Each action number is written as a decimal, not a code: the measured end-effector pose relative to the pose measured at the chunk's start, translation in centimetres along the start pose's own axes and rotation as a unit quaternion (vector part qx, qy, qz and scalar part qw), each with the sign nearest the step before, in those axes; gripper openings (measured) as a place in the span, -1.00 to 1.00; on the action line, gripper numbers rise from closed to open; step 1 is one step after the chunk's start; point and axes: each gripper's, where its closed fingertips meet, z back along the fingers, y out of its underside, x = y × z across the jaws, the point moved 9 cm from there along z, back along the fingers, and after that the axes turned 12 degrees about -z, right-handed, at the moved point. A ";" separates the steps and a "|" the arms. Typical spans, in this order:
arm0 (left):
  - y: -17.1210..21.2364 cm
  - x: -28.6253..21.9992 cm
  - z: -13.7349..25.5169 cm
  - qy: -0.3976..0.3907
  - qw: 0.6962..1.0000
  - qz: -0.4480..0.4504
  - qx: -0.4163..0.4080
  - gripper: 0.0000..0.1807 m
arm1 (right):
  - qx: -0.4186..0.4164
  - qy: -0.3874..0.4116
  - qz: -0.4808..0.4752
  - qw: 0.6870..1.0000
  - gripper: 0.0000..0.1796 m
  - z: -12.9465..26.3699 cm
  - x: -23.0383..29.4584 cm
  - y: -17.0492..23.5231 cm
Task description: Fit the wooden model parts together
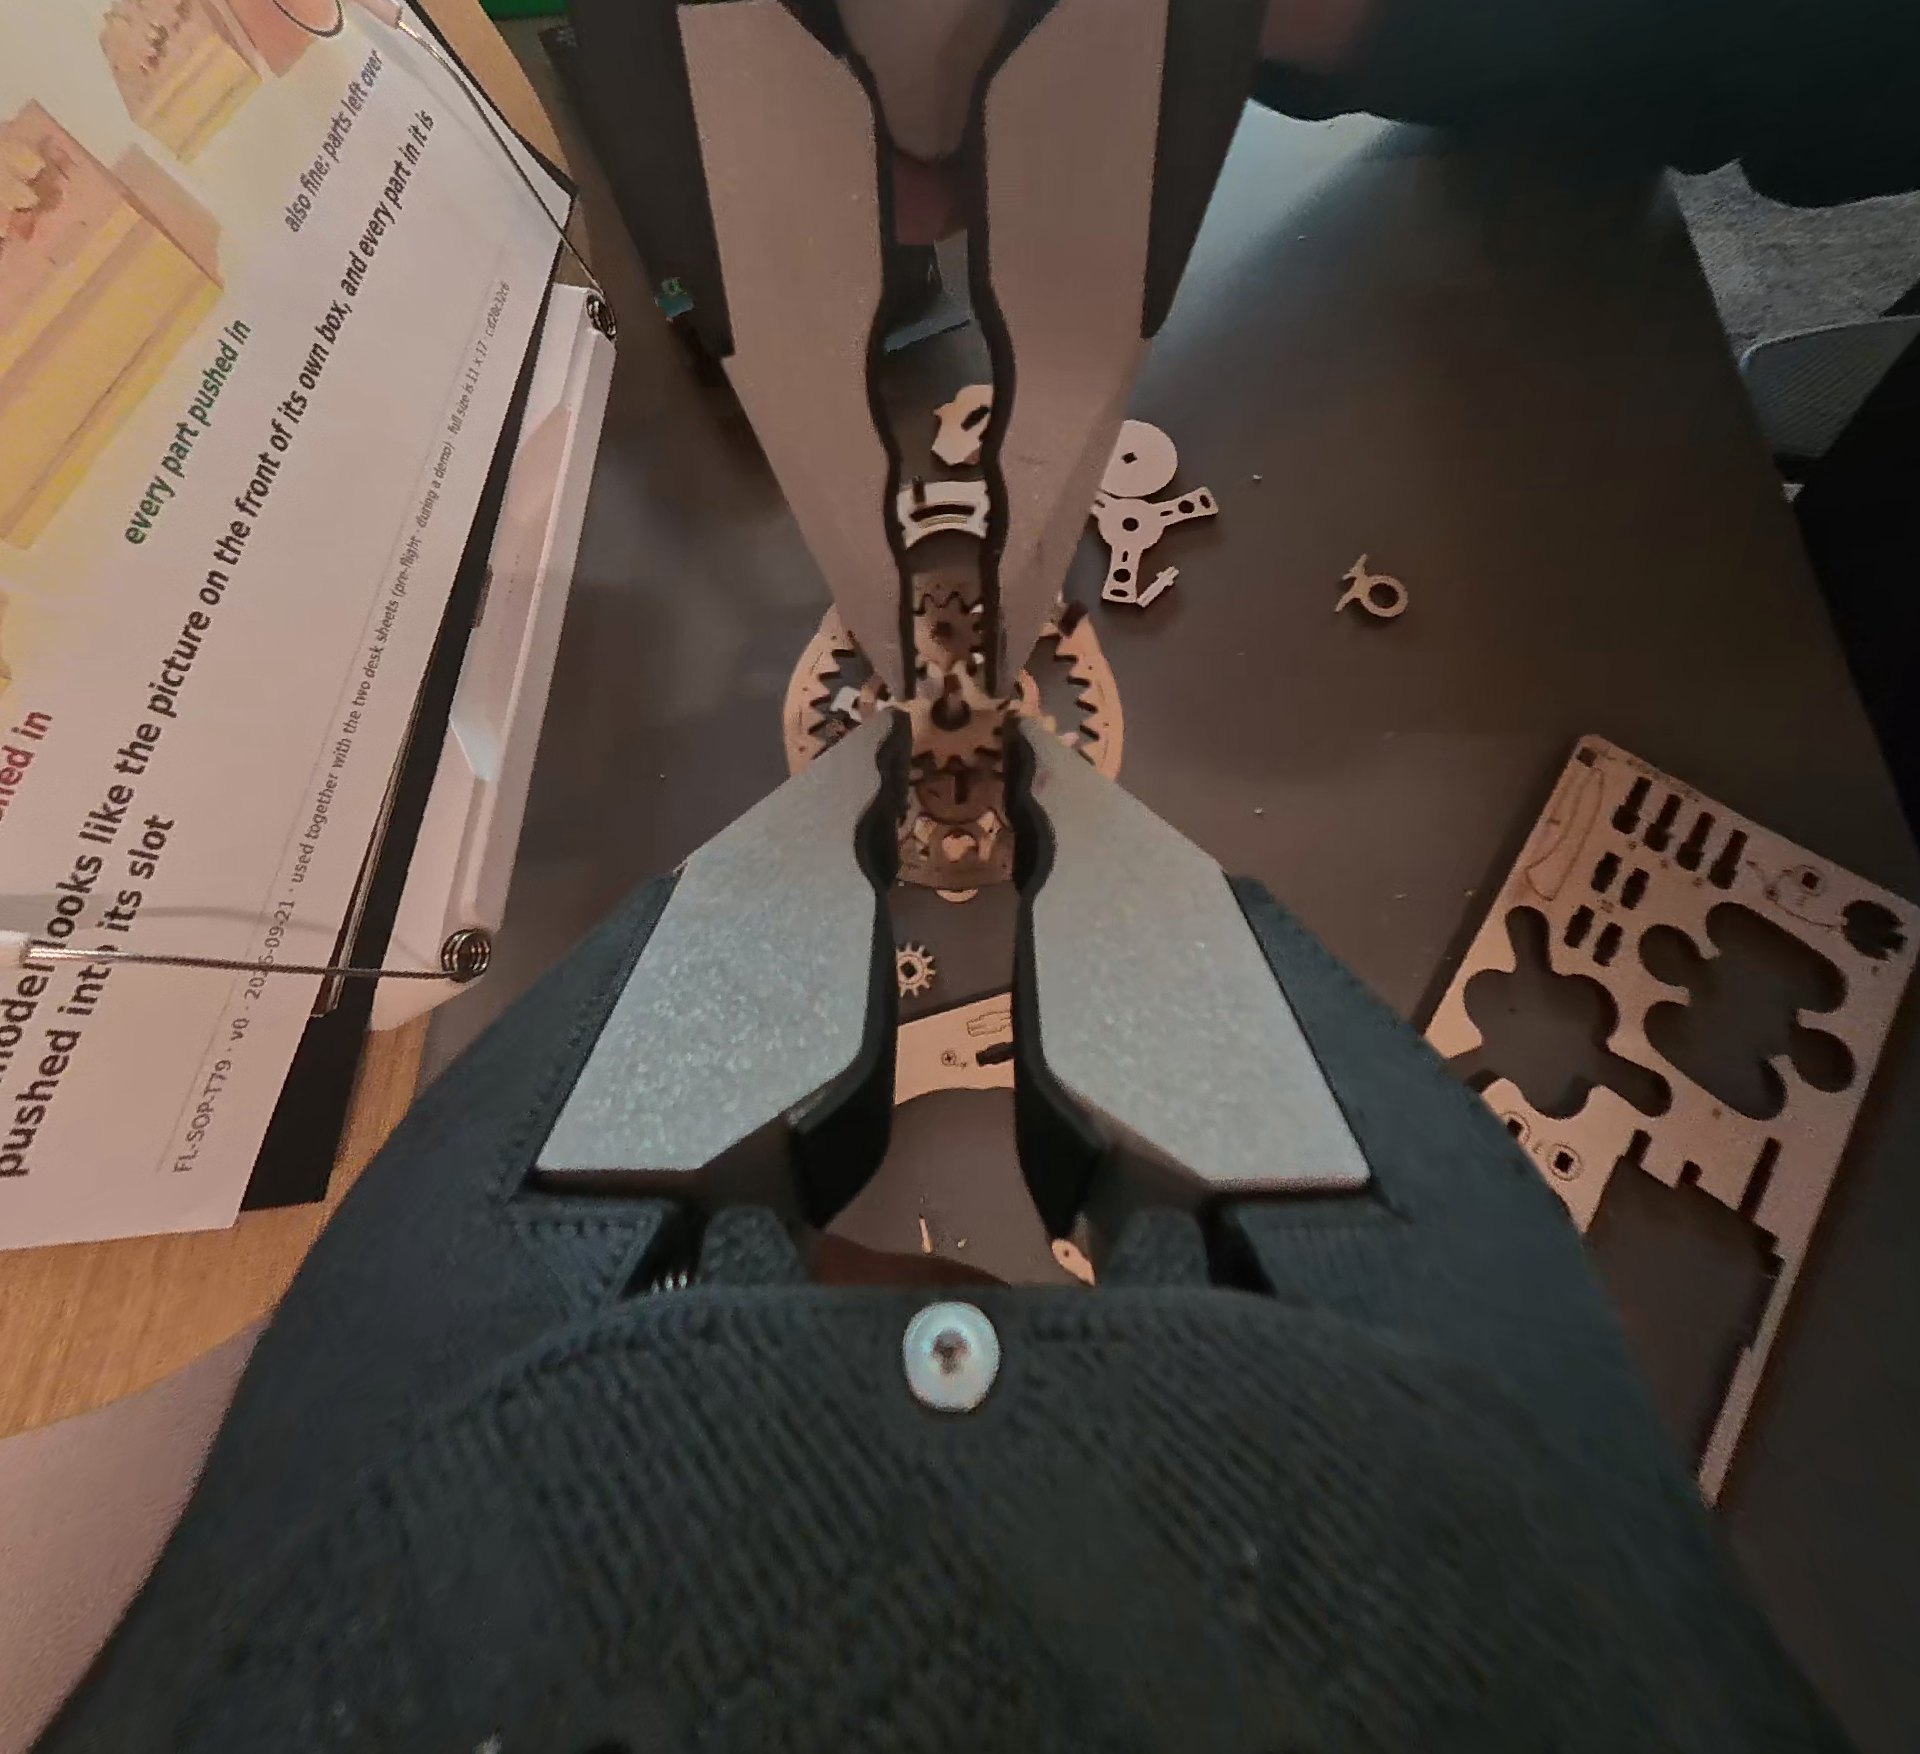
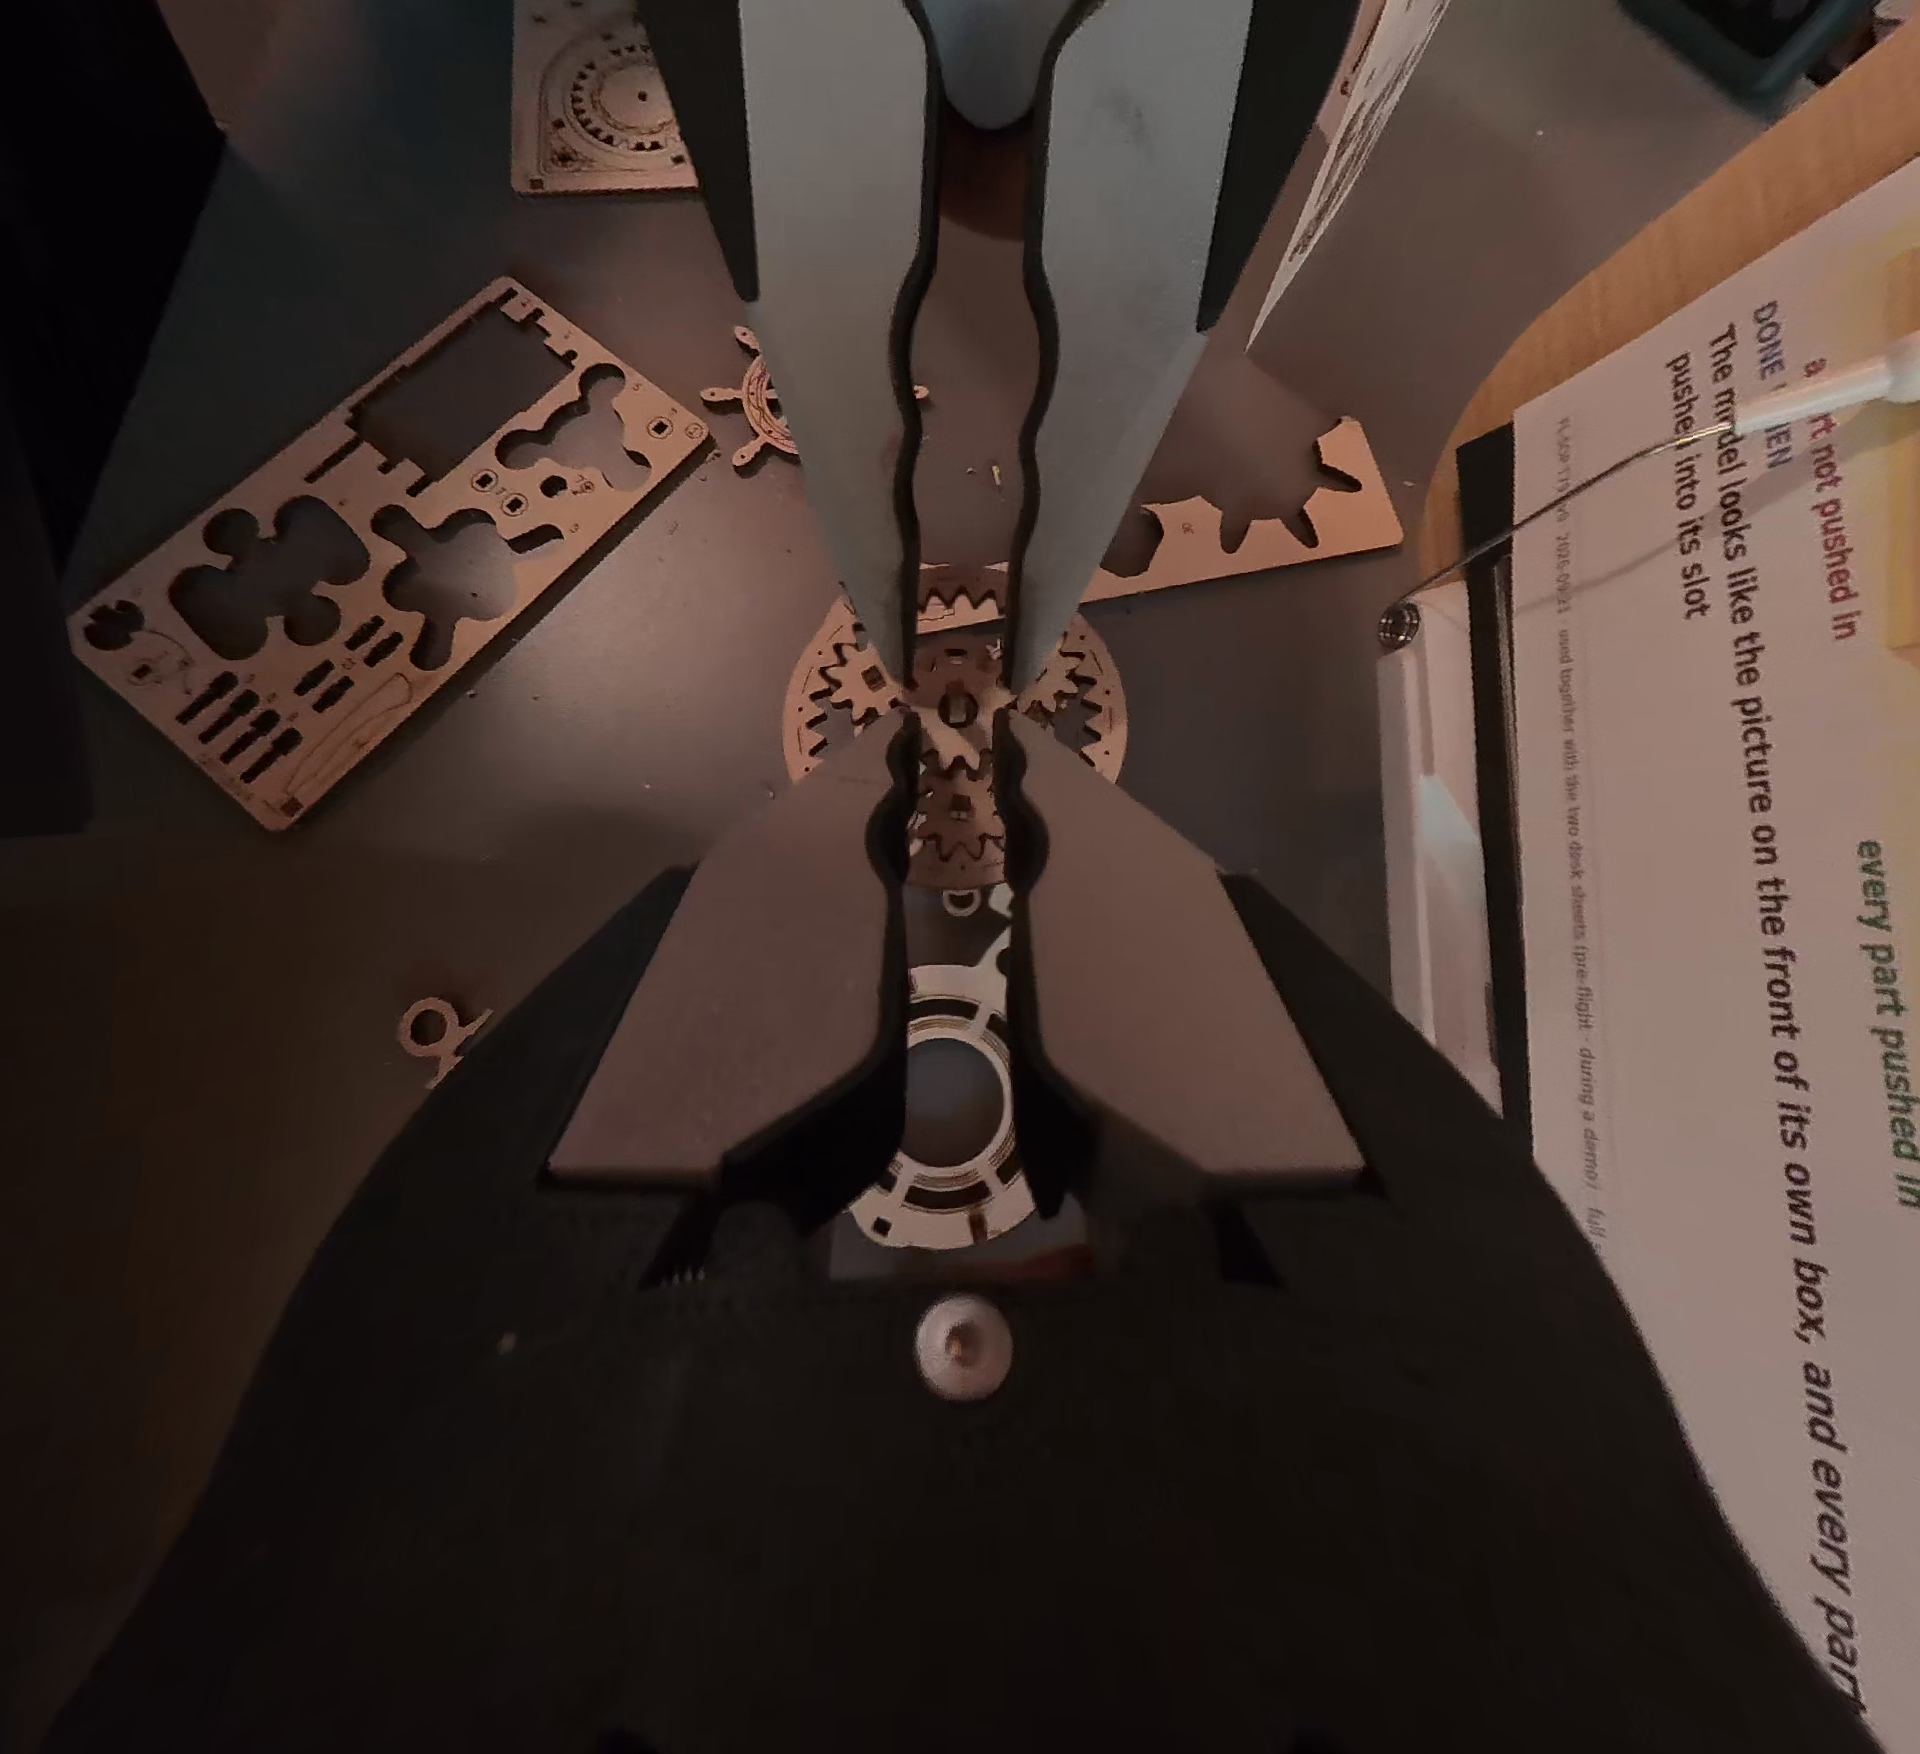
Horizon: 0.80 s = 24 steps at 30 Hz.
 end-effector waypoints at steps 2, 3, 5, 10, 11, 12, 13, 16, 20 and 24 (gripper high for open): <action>0.1 0.1 -0.1 0.000 1.000 0.001 0.003 -0.83 | 0.003 0.004 0.004 1.000 -0.90 0.1 0.1 0.0; 0.2 0.1 -0.2 0.000 1.000 0.002 0.004 -0.83 | 0.004 0.005 0.006 1.000 -0.90 0.1 0.1 0.0; 0.1 0.0 -0.2 0.003 1.000 0.002 0.002 -0.84 | 0.008 0.003 0.008 1.000 -0.89 0.1 0.3 0.0; 0.0 0.0 -0.3 0.007 1.000 0.004 -0.004 -0.85 | 0.010 0.003 0.009 1.000 -0.91 0.2 0.3 0.1; 0.0 0.0 -0.3 0.007 1.000 0.005 -0.005 -0.85 | 0.010 0.003 0.009 1.000 -0.92 0.2 0.2 0.1; 0.1 0.0 -0.4 0.009 1.000 0.006 -0.006 -0.85 | 0.012 0.005 0.011 1.000 -0.93 0.3 0.2 0.1; 0.1 0.0 -0.4 0.009 1.000 0.007 -0.007 -0.85 | 0.014 0.011 0.014 1.000 -0.96 0.3 0.2 0.1; 0.0 0.0 -0.5 -0.003 1.000 -0.006 -0.001 -0.86 | 0.018 0.026 0.021 0.999 -0.97 0.3 0.2 0.1; -0.1 0.0 -0.4 -0.008 1.000 -0.014 0.004 -0.88 | 0.021 0.028 0.022 0.999 -0.94 0.6 0.3 0.0; 0.0 0.2 -0.3 -0.011 1.000 -0.007 0.002 -0.89 | 0.017 0.035 0.016 0.999 -0.91 1.4 0.0 0.1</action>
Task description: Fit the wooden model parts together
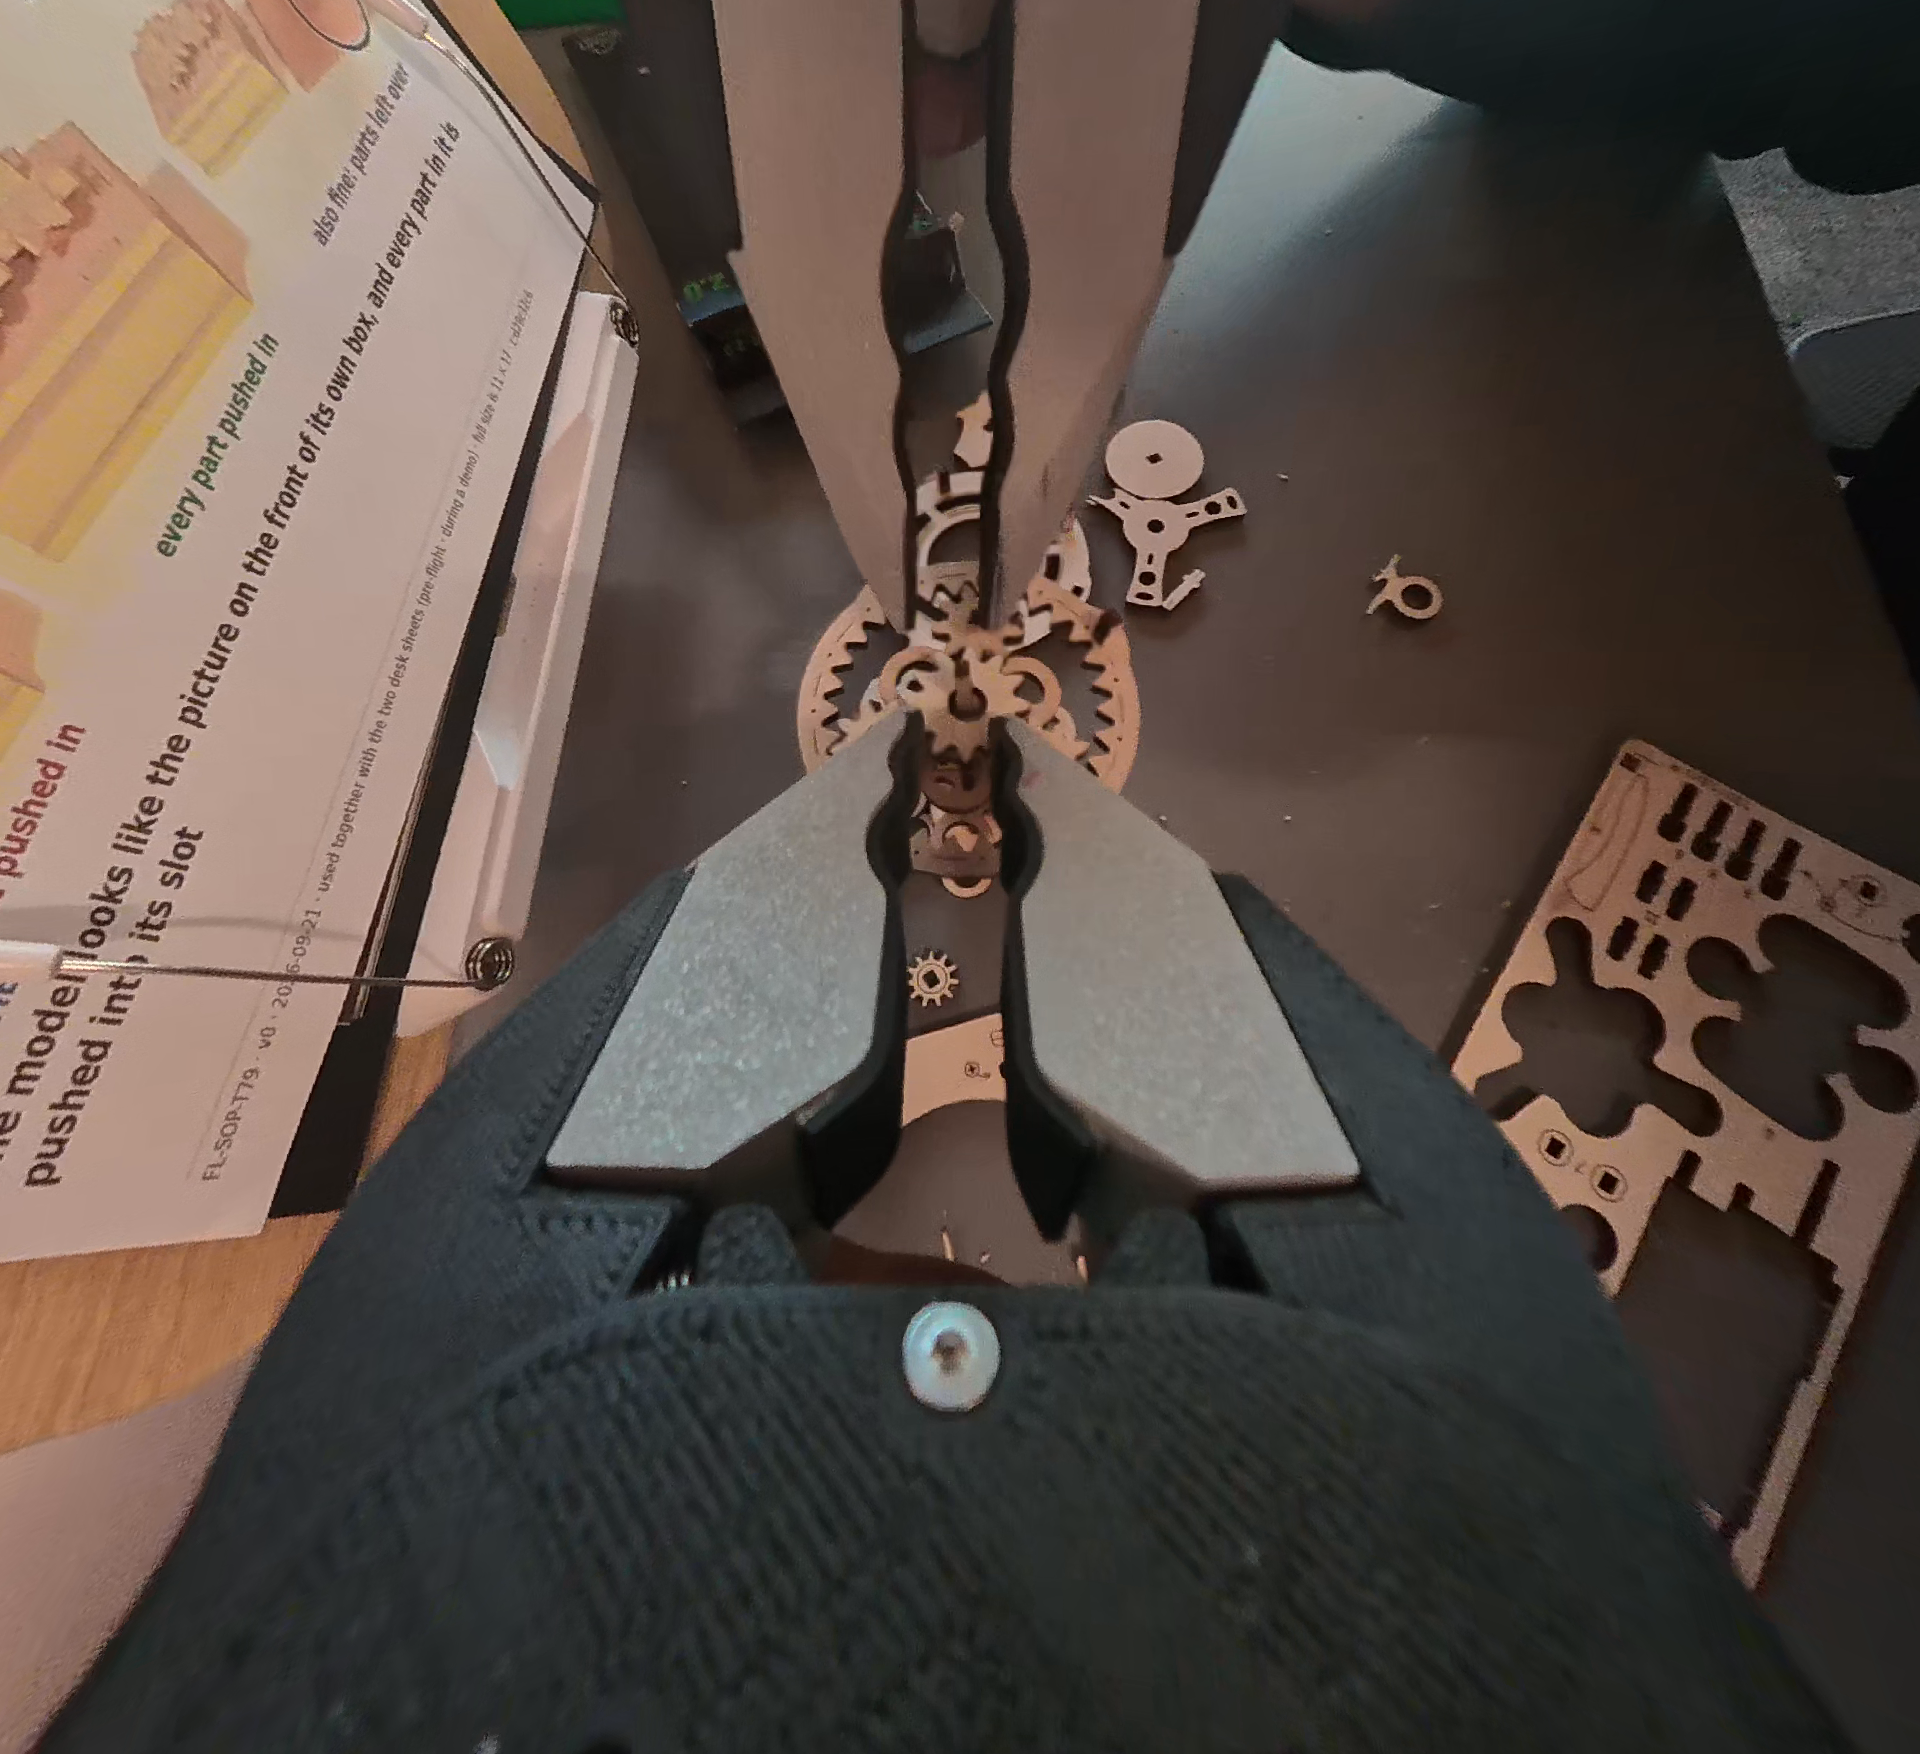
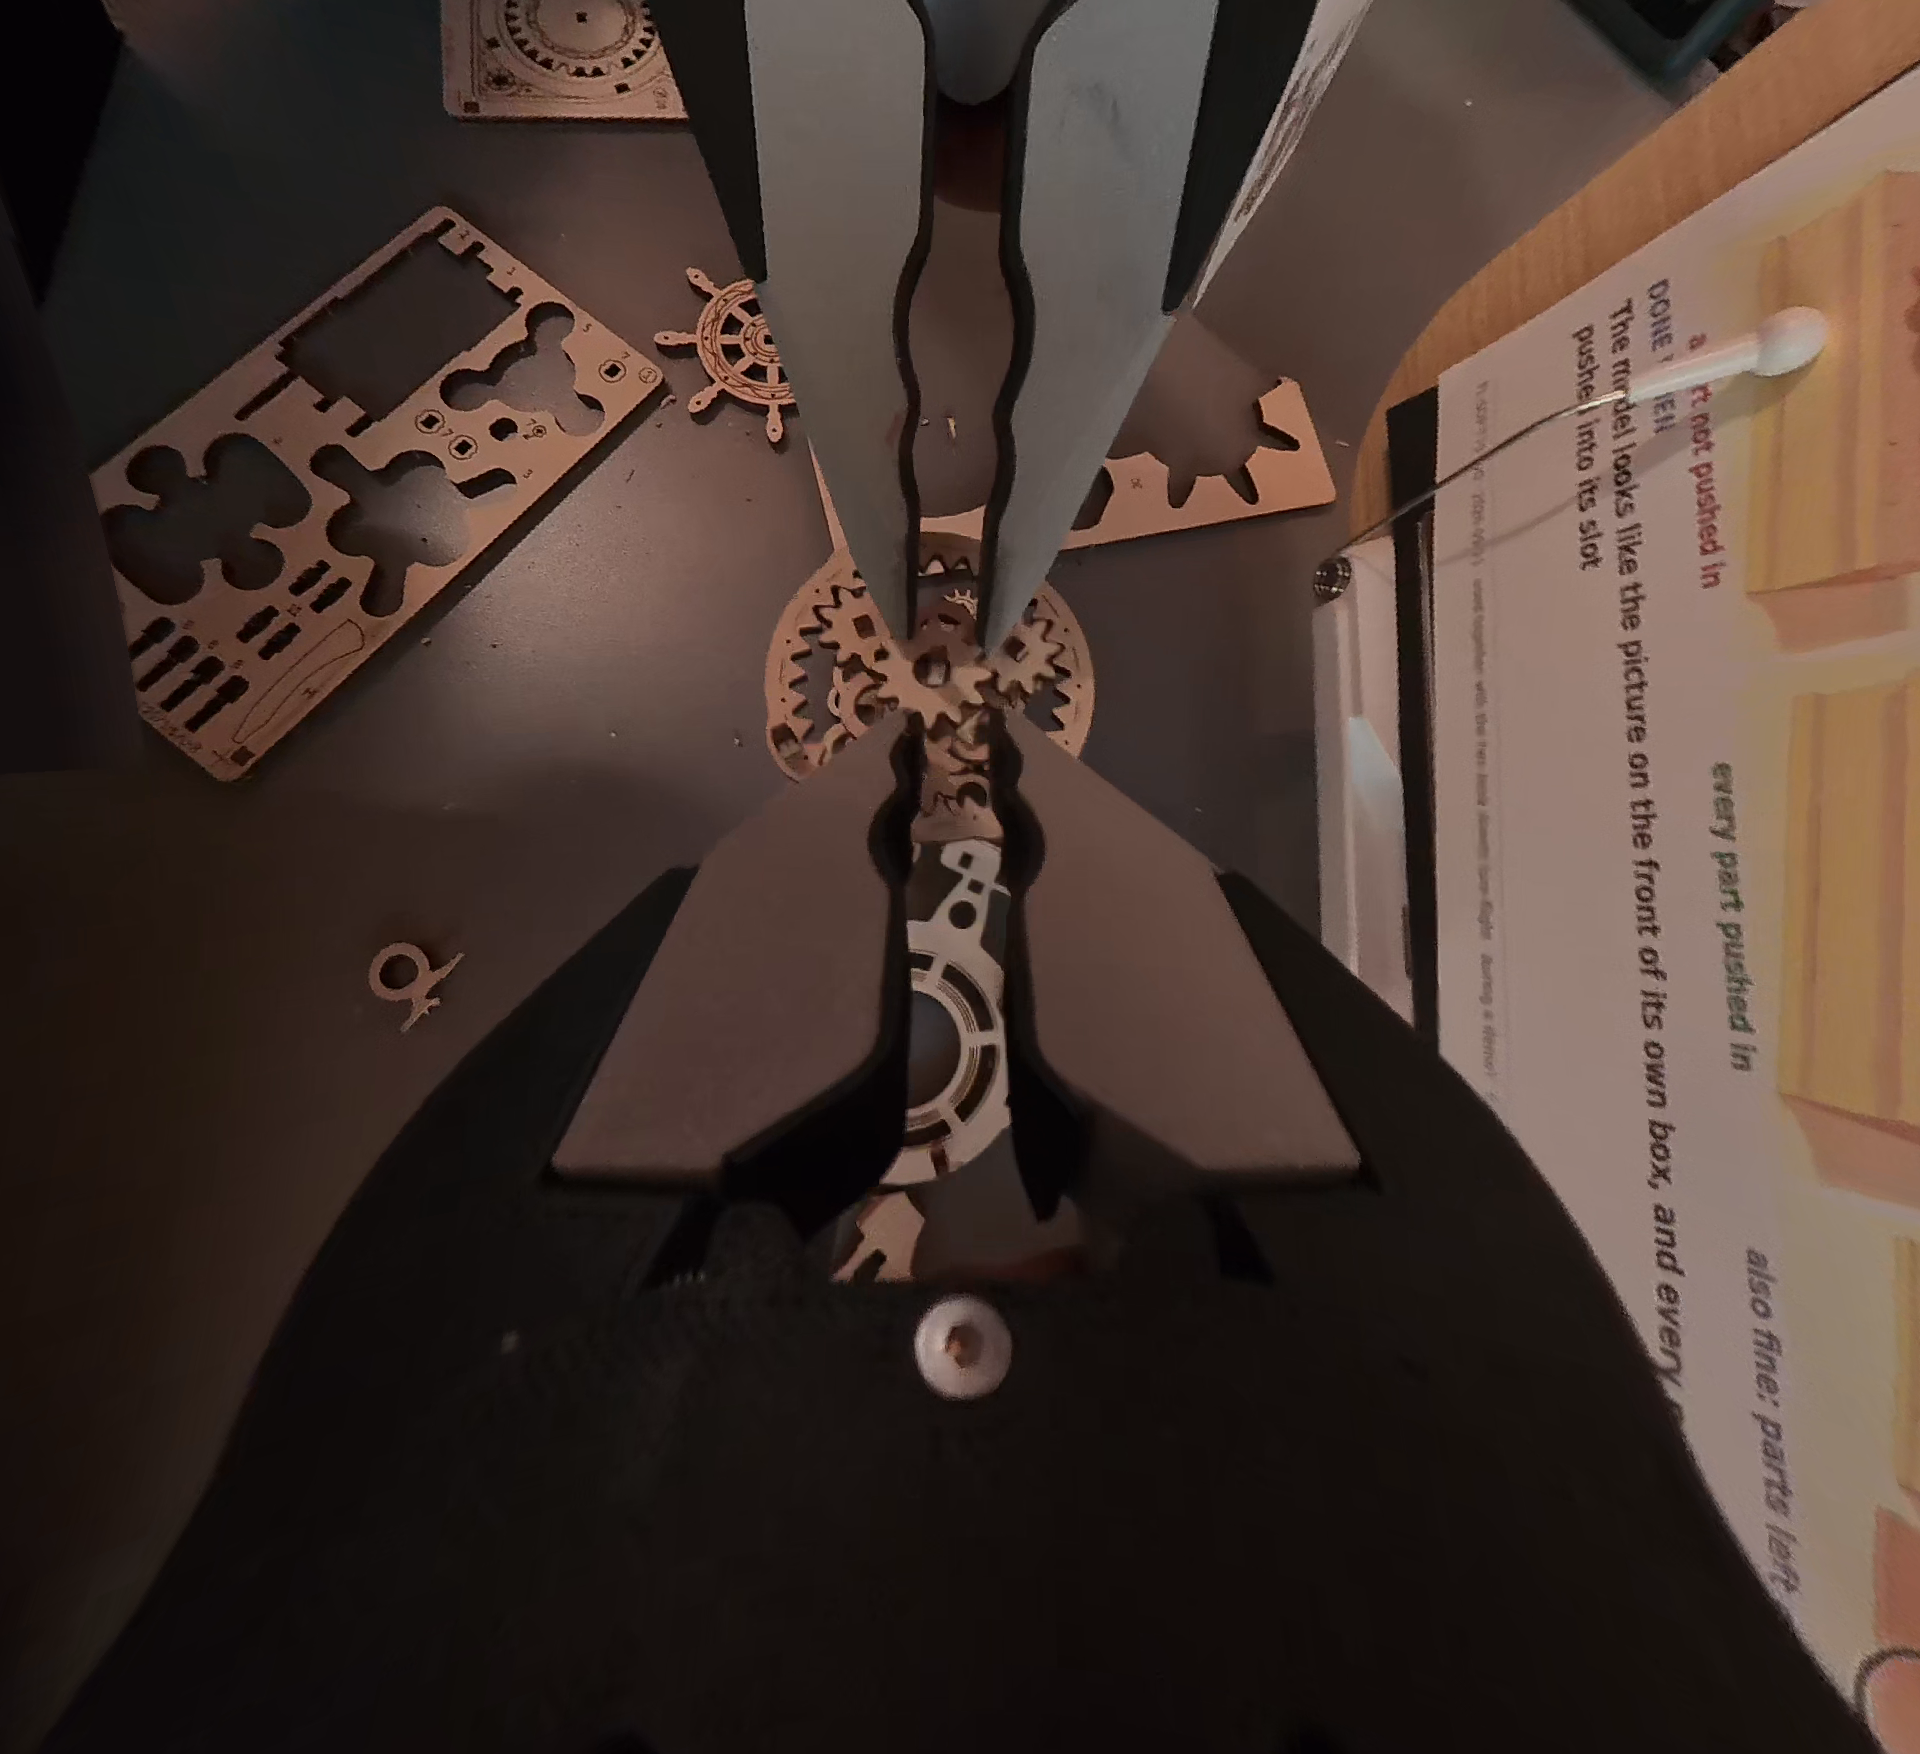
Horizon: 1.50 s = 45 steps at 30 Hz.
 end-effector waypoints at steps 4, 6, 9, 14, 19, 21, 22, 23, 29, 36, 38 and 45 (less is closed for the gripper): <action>-0.1 -0.1 -0.1 0.003 1.000 -0.001 -0.001 -0.87 | 0.004 -0.004 -0.005 1.000 -0.90 0.6 -0.2 0.3; -0.1 -0.2 -0.1 0.004 1.000 -0.002 -0.002 -0.87 | 0.002 -0.014 -0.006 1.000 -0.89 0.4 0.0 0.3; -0.2 -0.2 -0.2 0.005 1.000 -0.001 -0.003 -0.85 | 0.020 -0.014 0.004 1.000 -0.88 -0.2 0.3 0.5; -0.3 -0.2 -0.4 0.008 1.000 0.000 -0.005 -0.84 | 0.023 -0.017 0.002 1.000 -0.90 -0.5 0.3 0.5; -0.4 -0.2 -0.6 0.014 1.000 -0.002 -0.005 -0.85 | 0.019 -0.011 0.004 1.000 -0.89 -0.3 0.2 0.5; -0.5 -0.1 -0.6 0.016 1.000 -0.003 -0.004 -0.85 | 0.012 -0.012 0.004 1.000 -0.91 -0.2 0.2 0.4; -0.5 -0.1 -0.6 0.016 1.000 -0.005 -0.003 -0.85 | 0.008 -0.013 0.005 1.000 -0.91 -0.2 0.2 0.4; -0.5 -0.1 -0.6 0.016 1.000 -0.006 -0.002 -0.85 | 0.005 -0.014 0.007 1.000 -0.92 -0.2 0.2 0.4; -0.6 -0.2 -0.6 0.011 1.000 -0.022 0.008 -0.98 | 0.001 -0.020 0.013 1.000 -0.99 -0.7 0.5 0.3; -0.6 0.7 0.5 0.010 1.000 -0.011 0.001 -0.92 | 0.008 -0.011 0.019 1.000 -0.98 -0.6 0.5 0.3; -0.5 0.9 0.8 0.016 1.000 -0.006 0.001 -0.91 | 0.010 -0.010 0.018 1.000 -0.96 -0.6 0.5 0.3; -0.3 0.3 -0.2 0.027 1.000 -0.012 0.004 -0.94 | -0.001 -0.011 0.021 1.000 -0.95 -0.6 0.6 0.1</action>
